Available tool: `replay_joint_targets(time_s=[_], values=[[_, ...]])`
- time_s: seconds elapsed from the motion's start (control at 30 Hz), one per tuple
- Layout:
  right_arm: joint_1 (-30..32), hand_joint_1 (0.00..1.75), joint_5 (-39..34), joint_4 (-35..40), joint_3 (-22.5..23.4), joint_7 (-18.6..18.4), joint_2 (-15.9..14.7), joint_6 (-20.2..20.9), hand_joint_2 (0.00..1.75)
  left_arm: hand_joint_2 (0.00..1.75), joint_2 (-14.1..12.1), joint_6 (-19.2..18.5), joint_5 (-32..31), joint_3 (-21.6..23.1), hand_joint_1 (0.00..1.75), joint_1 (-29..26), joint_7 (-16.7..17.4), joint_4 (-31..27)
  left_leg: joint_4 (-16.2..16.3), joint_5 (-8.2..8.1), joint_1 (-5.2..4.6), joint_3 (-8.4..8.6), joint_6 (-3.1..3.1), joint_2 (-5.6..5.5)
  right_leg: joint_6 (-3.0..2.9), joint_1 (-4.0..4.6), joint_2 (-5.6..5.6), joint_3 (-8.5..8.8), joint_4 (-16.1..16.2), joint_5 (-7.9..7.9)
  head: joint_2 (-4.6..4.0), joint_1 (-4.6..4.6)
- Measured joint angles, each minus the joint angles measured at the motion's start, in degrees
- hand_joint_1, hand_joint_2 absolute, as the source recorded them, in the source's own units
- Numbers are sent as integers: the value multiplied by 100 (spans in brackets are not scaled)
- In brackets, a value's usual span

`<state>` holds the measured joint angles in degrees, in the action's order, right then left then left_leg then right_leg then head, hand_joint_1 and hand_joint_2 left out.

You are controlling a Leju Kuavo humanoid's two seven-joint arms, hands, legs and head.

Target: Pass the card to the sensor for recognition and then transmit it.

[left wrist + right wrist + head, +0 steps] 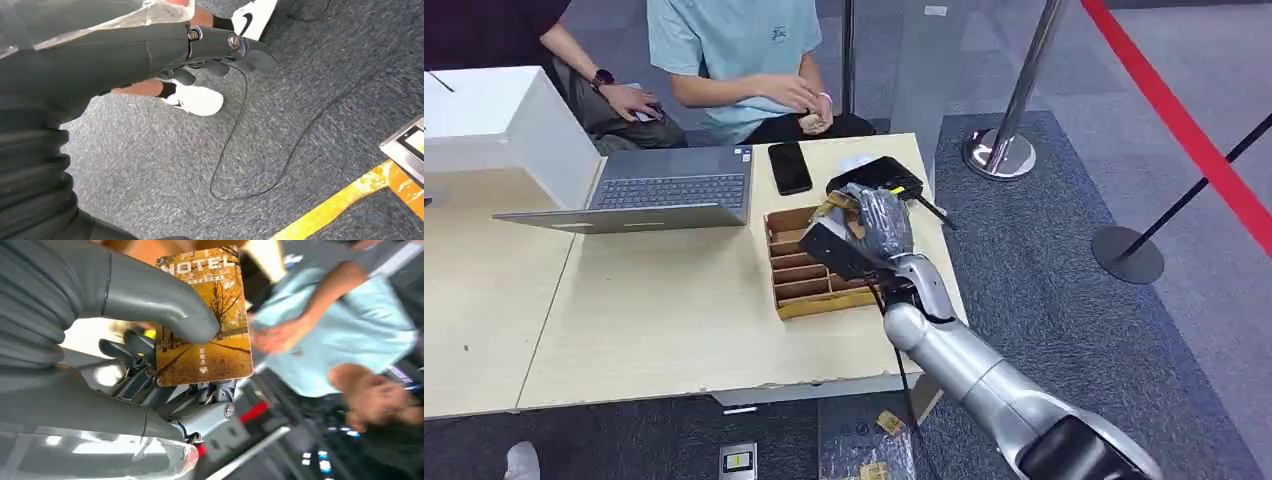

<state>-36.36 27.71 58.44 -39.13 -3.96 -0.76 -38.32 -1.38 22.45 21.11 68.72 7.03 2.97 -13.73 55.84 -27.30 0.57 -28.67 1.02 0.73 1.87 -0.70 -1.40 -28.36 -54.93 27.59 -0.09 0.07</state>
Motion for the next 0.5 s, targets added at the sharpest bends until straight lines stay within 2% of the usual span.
replay_joint_targets(time_s=[0.23,0.5], values=[[644,175,-208,105,339,-22,-396,-129,175,175,-7,46,107,-9,0,-7,4,0,1,-2,0,2,0,0,0,0,1,0,2,0,0,2],[1418,175,-361,125,995,236,-643,-162,175,175,-13,105,179,-44,0,-16,4,0,-1,-5,0,0,1,0,0,0,1,0,2,0,0,0]])
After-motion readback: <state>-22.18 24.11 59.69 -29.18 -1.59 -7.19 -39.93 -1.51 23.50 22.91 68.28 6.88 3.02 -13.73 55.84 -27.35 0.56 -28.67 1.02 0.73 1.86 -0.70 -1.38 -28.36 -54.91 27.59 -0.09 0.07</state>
